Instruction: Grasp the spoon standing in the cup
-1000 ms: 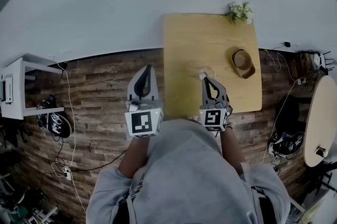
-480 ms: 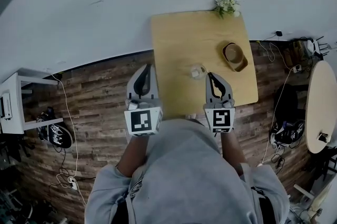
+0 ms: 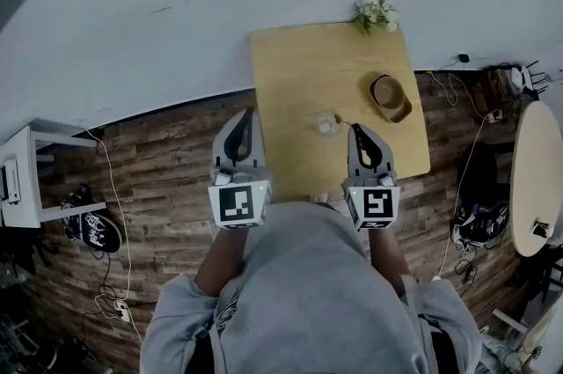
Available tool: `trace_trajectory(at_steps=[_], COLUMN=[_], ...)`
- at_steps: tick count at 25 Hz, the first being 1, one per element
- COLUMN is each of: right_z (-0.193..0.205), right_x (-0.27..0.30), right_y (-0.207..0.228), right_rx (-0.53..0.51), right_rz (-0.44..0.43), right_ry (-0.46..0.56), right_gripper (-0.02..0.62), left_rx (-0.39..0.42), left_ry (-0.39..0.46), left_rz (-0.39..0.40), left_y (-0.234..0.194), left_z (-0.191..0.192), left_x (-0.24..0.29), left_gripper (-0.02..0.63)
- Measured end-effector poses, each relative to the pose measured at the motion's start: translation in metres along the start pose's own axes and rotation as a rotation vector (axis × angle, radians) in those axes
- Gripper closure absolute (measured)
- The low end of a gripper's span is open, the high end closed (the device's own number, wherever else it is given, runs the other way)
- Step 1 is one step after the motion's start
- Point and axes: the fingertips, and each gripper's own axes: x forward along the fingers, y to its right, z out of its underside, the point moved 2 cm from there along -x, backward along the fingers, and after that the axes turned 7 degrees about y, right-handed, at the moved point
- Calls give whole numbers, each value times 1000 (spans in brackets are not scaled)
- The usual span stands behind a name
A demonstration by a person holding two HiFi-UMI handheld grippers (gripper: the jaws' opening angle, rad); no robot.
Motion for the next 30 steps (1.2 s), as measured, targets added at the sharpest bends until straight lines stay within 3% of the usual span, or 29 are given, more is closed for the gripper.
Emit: trace_trajectory(at_steps=[10,30], right_z=[-18,-26], right_x=[-1,6], right_y=[14,23], right_rx=[79,112], right_rz=[49,60], right_ry=[59,78], right_gripper=[592,594], left_rx=[16,24], left_ry=[4,0], left_rz=[8,0], left_y=[3,0], left_z=[-3,-2], left_x=[3,8], left_gripper=[606,604])
